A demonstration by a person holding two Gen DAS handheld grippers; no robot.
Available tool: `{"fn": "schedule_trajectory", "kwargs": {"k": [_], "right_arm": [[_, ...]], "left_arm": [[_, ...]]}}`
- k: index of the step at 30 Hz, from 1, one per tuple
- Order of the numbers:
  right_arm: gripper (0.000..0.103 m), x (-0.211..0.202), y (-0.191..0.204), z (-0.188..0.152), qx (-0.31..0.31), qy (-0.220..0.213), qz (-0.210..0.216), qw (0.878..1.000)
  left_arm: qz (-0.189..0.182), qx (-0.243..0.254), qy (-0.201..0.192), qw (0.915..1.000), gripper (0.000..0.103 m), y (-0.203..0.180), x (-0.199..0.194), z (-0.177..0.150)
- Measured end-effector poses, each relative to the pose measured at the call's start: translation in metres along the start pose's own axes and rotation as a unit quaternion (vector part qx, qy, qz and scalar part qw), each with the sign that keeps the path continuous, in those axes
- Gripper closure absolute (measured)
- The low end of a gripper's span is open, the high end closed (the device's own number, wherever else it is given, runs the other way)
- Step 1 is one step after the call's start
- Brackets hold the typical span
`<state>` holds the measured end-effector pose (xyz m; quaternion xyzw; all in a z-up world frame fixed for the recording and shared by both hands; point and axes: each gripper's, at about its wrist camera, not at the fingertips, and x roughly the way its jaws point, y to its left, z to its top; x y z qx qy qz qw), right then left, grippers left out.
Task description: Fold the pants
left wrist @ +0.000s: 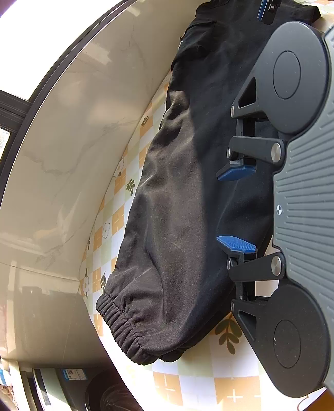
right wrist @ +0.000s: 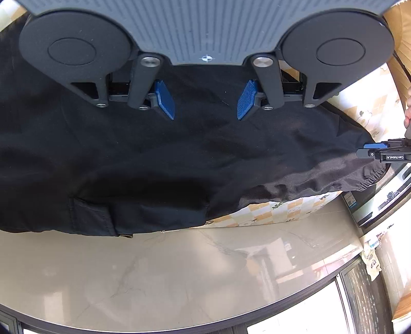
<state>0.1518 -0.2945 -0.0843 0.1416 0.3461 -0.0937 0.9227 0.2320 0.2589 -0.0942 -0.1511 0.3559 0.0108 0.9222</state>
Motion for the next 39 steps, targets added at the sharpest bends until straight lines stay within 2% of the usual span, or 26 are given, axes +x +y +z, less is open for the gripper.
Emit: {"fn": "schedule_trajectory", "kwargs": {"k": [3, 4, 6, 7, 10, 16, 20, 23, 26, 28, 31, 33, 35, 39], "right_arm": [[0.035, -0.023, -0.007, -0.022, 0.012, -0.017, -0.051, 0.998], [0.032, -0.032, -0.01, -0.033, 0.017, -0.025, -0.083, 0.996], [0.018, -0.044, -0.013, -0.048, 0.021, -0.033, -0.127, 0.991], [0.017, -0.05, -0.014, -0.058, 0.025, -0.033, -0.152, 0.988], [0.015, -0.056, -0.013, -0.075, 0.025, -0.02, -0.186, 0.982], [0.015, -0.036, -0.004, -0.086, -0.018, 0.006, -0.25, 0.968], [0.015, -0.037, -0.009, -0.079, -0.005, -0.012, -0.265, 0.964], [0.016, -0.042, -0.016, -0.074, -0.003, -0.036, -0.303, 0.952], [0.014, -0.045, -0.028, -0.074, 0.038, -0.048, -0.3, 0.952], [0.017, -0.044, -0.029, -0.073, 0.066, -0.061, -0.291, 0.952], [0.019, -0.052, -0.031, -0.07, 0.102, -0.11, -0.287, 0.946], [0.019, -0.06, -0.04, -0.066, 0.162, -0.139, -0.26, 0.942], [0.019, -0.057, -0.048, -0.062, 0.195, -0.13, -0.242, 0.941], [0.019, -0.044, -0.047, -0.056, 0.189, -0.114, -0.244, 0.944]], "left_arm": [[0.0, 0.022, -0.013, 0.9997, 0.053, 0.002, 0.005, -0.004], [0.001, 0.029, -0.018, 0.9994, 0.052, 0.001, 0.005, -0.005], [-0.003, 0.04, -0.027, 0.9989, 0.05, -0.003, 0.007, -0.008], [-0.005, 0.042, -0.031, 0.9986, 0.048, -0.004, 0.008, -0.009], [-0.006, 0.043, -0.041, 0.9982, 0.044, -0.006, 0.012, -0.013], [-0.006, 0.044, -0.042, 0.9982, 0.044, -0.007, 0.018, -0.017], [-0.006, 0.039, -0.04, 0.9984, 0.043, -0.002, 0.017, -0.018], [-0.007, 0.031, -0.038, 0.9988, 0.044, 0.001, 0.019, -0.018], [-0.008, 0.025, -0.035, 0.9991, 0.044, 0.004, 0.021, -0.017], [-0.007, 0.024, -0.034, 0.9991, 0.044, 0.005, 0.022, -0.016], [-0.004, 0.023, -0.033, 0.9992, 0.044, 0.005, 0.023, -0.015], [-0.003, 0.022, -0.032, 0.9993, 0.044, 0.005, 0.024, -0.014], [-0.003, 0.022, -0.03, 0.9993, 0.044, 0.005, 0.024, -0.014], [-0.003, 0.021, -0.029, 0.9993, 0.044, 0.005, 0.025, -0.013]]}}
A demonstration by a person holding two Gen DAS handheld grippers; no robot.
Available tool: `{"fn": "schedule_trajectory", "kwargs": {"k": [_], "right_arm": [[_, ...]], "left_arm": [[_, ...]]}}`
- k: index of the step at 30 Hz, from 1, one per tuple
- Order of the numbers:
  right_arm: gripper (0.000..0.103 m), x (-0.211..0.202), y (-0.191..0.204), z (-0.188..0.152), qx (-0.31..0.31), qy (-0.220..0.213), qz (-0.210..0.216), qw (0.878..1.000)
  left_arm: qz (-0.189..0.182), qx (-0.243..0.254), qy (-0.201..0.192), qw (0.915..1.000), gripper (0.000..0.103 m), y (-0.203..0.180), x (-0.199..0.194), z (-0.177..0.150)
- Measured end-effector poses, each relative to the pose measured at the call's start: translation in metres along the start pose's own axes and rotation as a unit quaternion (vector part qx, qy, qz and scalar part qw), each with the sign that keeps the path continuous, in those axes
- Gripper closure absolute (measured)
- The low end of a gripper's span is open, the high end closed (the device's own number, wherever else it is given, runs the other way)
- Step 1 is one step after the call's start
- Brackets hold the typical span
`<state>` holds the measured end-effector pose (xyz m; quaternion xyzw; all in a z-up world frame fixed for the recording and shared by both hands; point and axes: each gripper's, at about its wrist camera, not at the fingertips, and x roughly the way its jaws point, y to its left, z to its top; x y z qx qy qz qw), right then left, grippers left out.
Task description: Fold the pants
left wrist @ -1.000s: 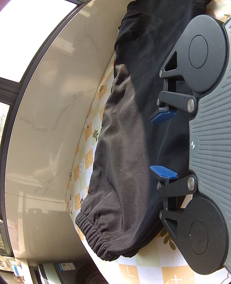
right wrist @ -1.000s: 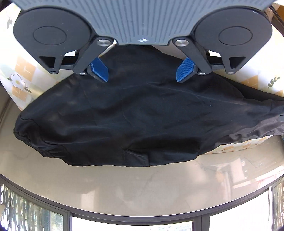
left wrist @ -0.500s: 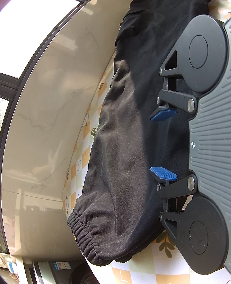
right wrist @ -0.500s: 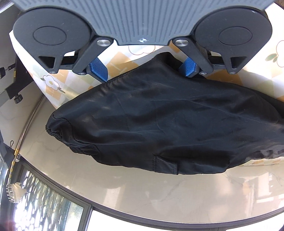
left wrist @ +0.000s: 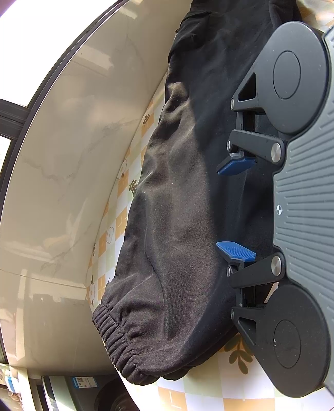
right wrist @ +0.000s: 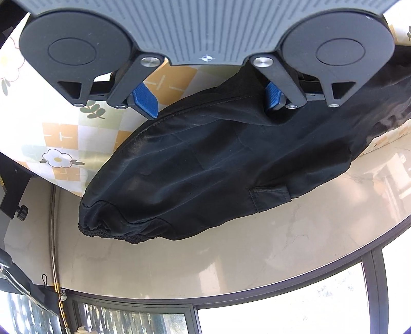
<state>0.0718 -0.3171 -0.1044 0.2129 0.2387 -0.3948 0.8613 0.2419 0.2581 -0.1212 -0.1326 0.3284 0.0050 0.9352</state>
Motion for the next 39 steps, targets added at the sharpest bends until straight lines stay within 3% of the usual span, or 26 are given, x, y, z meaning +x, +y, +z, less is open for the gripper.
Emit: {"fn": "schedule_trajectory", "kwargs": {"k": [6, 14, 18, 22, 27, 33, 39], "right_arm": [[0.019, 0.015, 0.01, -0.003, -0.028, 0.019, -0.02, 0.999], [0.019, -0.02, -0.007, -0.003, -0.063, -0.047, -0.058, 0.995], [0.019, -0.022, -0.012, -0.013, -0.085, -0.036, -0.066, 0.993], [0.019, -0.014, -0.024, -0.02, -0.057, -0.004, -0.047, 0.997], [0.018, -0.015, -0.018, -0.02, -0.076, 0.003, -0.049, 0.996], [0.018, -0.031, -0.018, -0.017, -0.079, 0.039, 0.012, 0.996], [0.016, -0.053, -0.006, 0.001, -0.093, 0.012, 0.07, 0.993]], "left_arm": [[0.003, 0.002, -0.002, 1.0, 0.044, -0.001, 0.002, -0.002], [0.003, -0.009, 0.002, 1.0, 0.045, 0.003, 0.001, 0.0], [0.018, -0.017, 0.004, 0.9997, 0.049, 0.007, 0.002, 0.003], [0.028, -0.012, 0.002, 0.9995, 0.055, 0.01, 0.003, 0.003], [0.035, -0.016, 0.006, 0.9992, 0.055, 0.009, 0.007, 0.007], [0.061, -0.017, 0.003, 0.998, 0.054, 0.0, 0.005, 0.01], [-0.001, 0.047, -0.02, 0.9987, 0.052, -0.06, -0.016, -0.003]]}}
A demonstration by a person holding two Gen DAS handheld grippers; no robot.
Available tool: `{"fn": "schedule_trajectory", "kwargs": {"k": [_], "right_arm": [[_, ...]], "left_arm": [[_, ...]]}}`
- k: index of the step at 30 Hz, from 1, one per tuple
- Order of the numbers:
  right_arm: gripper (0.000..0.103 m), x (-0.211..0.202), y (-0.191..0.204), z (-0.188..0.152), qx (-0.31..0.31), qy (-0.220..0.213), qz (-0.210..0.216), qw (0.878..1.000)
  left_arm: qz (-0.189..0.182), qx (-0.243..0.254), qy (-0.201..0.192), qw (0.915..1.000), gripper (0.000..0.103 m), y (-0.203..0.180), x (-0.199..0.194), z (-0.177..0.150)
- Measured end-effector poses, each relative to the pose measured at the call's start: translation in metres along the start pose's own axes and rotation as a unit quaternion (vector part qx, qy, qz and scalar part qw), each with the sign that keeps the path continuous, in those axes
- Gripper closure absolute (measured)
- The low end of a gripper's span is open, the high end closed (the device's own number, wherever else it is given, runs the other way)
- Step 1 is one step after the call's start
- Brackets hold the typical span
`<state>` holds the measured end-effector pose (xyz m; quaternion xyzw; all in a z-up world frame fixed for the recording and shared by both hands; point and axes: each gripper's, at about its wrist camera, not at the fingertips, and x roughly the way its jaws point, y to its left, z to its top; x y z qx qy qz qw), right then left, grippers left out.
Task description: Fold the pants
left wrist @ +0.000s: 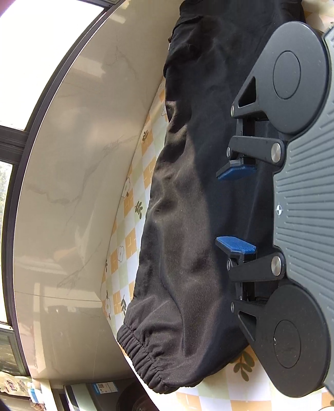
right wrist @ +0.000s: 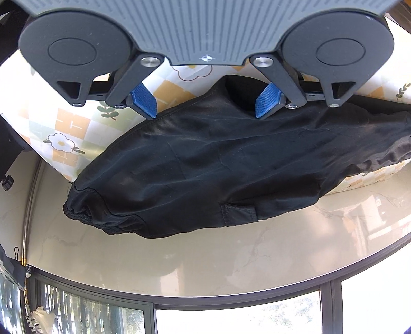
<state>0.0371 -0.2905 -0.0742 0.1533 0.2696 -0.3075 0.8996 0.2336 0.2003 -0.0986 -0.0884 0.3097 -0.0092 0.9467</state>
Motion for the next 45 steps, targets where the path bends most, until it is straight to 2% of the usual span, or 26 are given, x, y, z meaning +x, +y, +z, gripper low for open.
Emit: {"fn": "schedule_trajectory", "kwargs": {"k": [6, 8, 10, 12, 15, 18, 22, 28, 37, 41, 45], "right_arm": [[0.012, -0.006, 0.011, 0.021, -0.028, -0.036, 0.023, 0.999], [0.012, 0.003, 0.016, 0.025, -0.037, -0.038, 0.025, 0.998], [0.012, 0.015, 0.026, 0.026, -0.05, -0.042, 0.035, 0.997], [0.011, 0.03, 0.038, 0.025, -0.058, -0.035, 0.051, 0.996], [0.01, 0.061, 0.061, 0.024, -0.07, -0.015, 0.091, 0.993], [0.01, 0.088, 0.083, 0.023, -0.096, -0.001, 0.109, 0.989], [0.009, 0.115, 0.096, 0.022, -0.11, 0.02, 0.115, 0.987], [0.0, 0.129, 0.096, 0.013, -0.103, 0.044, 0.111, 0.987], [0.0, 0.136, 0.097, 0.008, -0.114, 0.062, 0.095, 0.987], [0.0, 0.138, 0.101, 0.005, -0.127, 0.067, 0.086, 0.986], [0.0, 0.142, 0.098, 0.006, -0.12, 0.073, 0.092, 0.986]], "left_arm": [[-0.056, 0.048, 0.011, 0.9972, 0.048, -0.052, 0.003, -0.016], [-0.064, 0.051, 0.031, 0.9961, 0.048, -0.06, 0.009, -0.026], [-0.059, 0.06, 0.034, 0.9959, 0.047, -0.065, 0.011, -0.034], [-0.051, 0.073, 0.026, 0.9957, 0.046, -0.069, 0.01, -0.038], [-0.054, 0.06, 0.03, 0.9963, 0.044, -0.065, 0.006, -0.04], [-0.056, 0.057, 0.034, 0.9962, 0.044, -0.06, 0.002, -0.041], [-0.062, 0.049, 0.043, 0.9959, 0.039, -0.057, 0.008, -0.034], [-0.06, 0.048, 0.043, 0.9961, 0.03, -0.067, 0.013, -0.036], [-0.061, 0.02, 0.046, 0.9968, 0.028, -0.057, 0.006, -0.034], [-0.029, 0.004, 0.033, 0.999, 0.024, -0.044, -0.007, -0.032], [-0.019, -0.076, 0.025, 0.9966, 0.024, 0.002, -0.025, -0.024]]}}
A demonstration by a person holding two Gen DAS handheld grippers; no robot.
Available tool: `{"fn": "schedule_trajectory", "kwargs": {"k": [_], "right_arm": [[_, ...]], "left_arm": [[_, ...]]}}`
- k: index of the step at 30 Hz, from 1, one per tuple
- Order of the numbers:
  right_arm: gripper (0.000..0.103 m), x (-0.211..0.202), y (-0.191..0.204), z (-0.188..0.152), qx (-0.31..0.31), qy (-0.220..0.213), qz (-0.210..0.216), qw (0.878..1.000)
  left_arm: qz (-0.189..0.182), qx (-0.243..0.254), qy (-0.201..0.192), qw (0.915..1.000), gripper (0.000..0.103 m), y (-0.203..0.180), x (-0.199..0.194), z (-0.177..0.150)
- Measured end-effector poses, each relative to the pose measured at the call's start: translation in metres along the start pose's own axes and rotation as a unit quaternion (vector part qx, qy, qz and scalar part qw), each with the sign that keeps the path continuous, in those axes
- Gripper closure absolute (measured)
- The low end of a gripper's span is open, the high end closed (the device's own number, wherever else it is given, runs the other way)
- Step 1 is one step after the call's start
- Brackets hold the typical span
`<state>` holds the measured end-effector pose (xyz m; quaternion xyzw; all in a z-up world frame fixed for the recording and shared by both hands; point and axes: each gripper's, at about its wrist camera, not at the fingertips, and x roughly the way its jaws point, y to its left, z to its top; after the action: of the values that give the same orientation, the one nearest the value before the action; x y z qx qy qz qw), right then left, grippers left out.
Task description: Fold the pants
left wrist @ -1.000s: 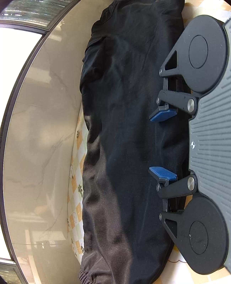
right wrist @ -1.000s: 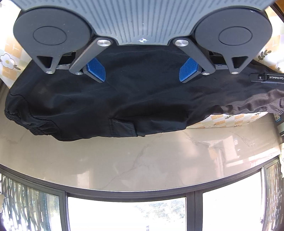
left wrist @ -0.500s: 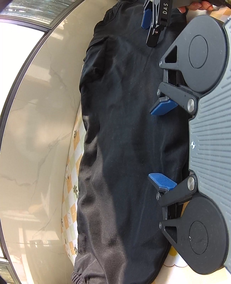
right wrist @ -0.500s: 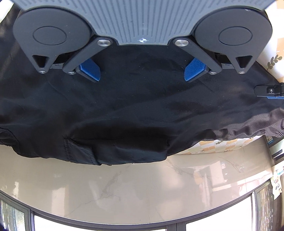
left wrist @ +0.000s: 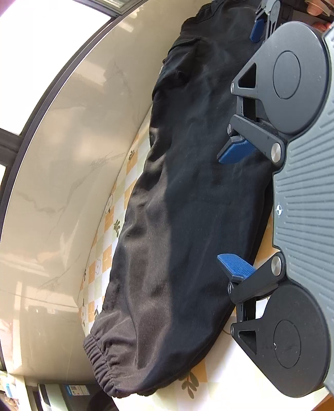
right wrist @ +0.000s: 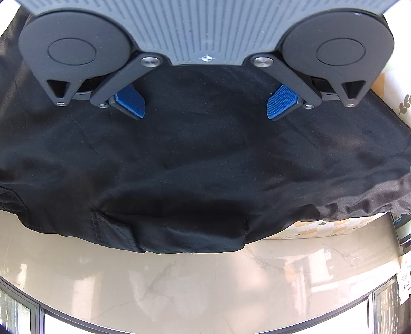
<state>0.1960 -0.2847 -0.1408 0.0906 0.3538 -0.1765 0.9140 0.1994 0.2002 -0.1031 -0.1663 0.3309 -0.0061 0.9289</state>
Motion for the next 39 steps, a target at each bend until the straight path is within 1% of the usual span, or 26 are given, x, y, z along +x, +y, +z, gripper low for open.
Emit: {"fn": "schedule_trajectory", "kwargs": {"k": [2, 4, 7, 9, 11, 13, 14, 16, 18, 21, 26, 28, 29, 31, 33, 34, 36, 37, 39], "right_arm": [[0.0, 0.0, 0.0, 0.0, 0.001, 0.0, 0.0, 1.0], [0.0, 0.0, 0.001, 0.0, 0.0, 0.0, -0.002, 1.0], [0.0, 0.001, 0.002, 0.002, 0.003, 0.002, -0.009, 1.0], [0.0, 0.0, 0.005, 0.005, 0.027, 0.003, -0.013, 1.0], [0.0, -0.004, 0.008, 0.009, 0.049, -0.009, 0.014, 0.999], [0.0, -0.006, 0.013, 0.015, 0.065, -0.021, 0.033, 0.997], [0.0, -0.006, 0.017, 0.018, 0.069, -0.027, 0.035, 0.997], [0.0, -0.005, 0.024, 0.021, 0.065, -0.033, 0.032, 0.997], [0.0, -0.002, 0.027, 0.021, 0.066, -0.029, 0.032, 0.997], [0.0, 0.001, 0.023, 0.018, 0.079, -0.023, 0.036, 0.996], [0.0, 0.001, 0.018, 0.016, 0.088, -0.027, 0.03, 0.995], [0.0, 0.001, 0.017, 0.015, 0.09, -0.03, 0.031, 0.995], [0.0, 0.001, 0.017, 0.015, 0.091, -0.029, 0.031, 0.995], [0.0, 0.001, 0.017, 0.015, 0.092, -0.029, 0.032, 0.995], [0.0, 0.0, 0.016, 0.014, 0.093, -0.029, 0.034, 0.995], [0.0, 0.0, 0.016, 0.014, 0.093, -0.029, 0.035, 0.995], [0.0, 0.0, 0.015, 0.014, 0.095, -0.03, 0.036, 0.994], [0.0, 0.0, 0.015, 0.014, 0.096, -0.031, 0.038, 0.994], [0.0, 0.0, 0.014, 0.013, 0.098, -0.031, 0.039, 0.994]], "left_arm": [[0.012, -0.046, -0.007, 0.9988, 0.024, 0.025, -0.012, 0.009], [0.023, -0.076, -0.01, 0.9968, 0.024, 0.044, -0.021, 0.016], [0.042, -0.13, -0.01, 0.9906, 0.024, 0.078, -0.034, 0.029], [0.047, -0.16, -0.012, 0.9859, 0.024, 0.099, -0.04, 0.038], [0.054, -0.173, -0.015, 0.9833, 0.023, 0.113, -0.044, 0.047], [0.074, -0.184, -0.015, 0.9799, 0.022, 0.125, -0.041, 0.057], [0.082, -0.195, -0.013, 0.9774, 0.021, 0.134, -0.039, 0.061], [0.079, -0.223, -0.002, 0.9715, 0.02, 0.149, -0.03, 0.066], [0.076, -0.246, 0.004, 0.9663, 0.021, 0.161, -0.021, 0.069], [0.087, -0.244, 0.001, 0.9658, 0.021, 0.165, -0.012, 0.072], [0.088, -0.243, 0.013, 0.966, 0.022, 0.169, 0.011, 0.078], [0.089, -0.239, 0.007, 0.9668, 0.023, 0.165, 0.016, 0.075], [0.086, -0.239, 0.005, 0.9672, 0.024, 0.164, 0.019, 0.075], [0.068, -0.251, -0.001, 0.9656, 0.025, 0.165, 0.021, 0.073], [0.065, -0.254, -0.006, 0.9649, 0.026, 0.164, 0.026, 0.073], [0.068, -0.25, -0.009, 0.9658, 0.027, 0.163, 0.028, 0.073], [0.094, -0.227, -0.023, 0.9691, 0.028, 0.158, 0.033, 0.075], [0.108, -0.219, -0.031, 0.9691, 0.028, 0.157, 0.034, 0.076], [0.117, -0.217, -0.045, 0.968, 0.028, 0.159, 0.037, 0.078]]}}
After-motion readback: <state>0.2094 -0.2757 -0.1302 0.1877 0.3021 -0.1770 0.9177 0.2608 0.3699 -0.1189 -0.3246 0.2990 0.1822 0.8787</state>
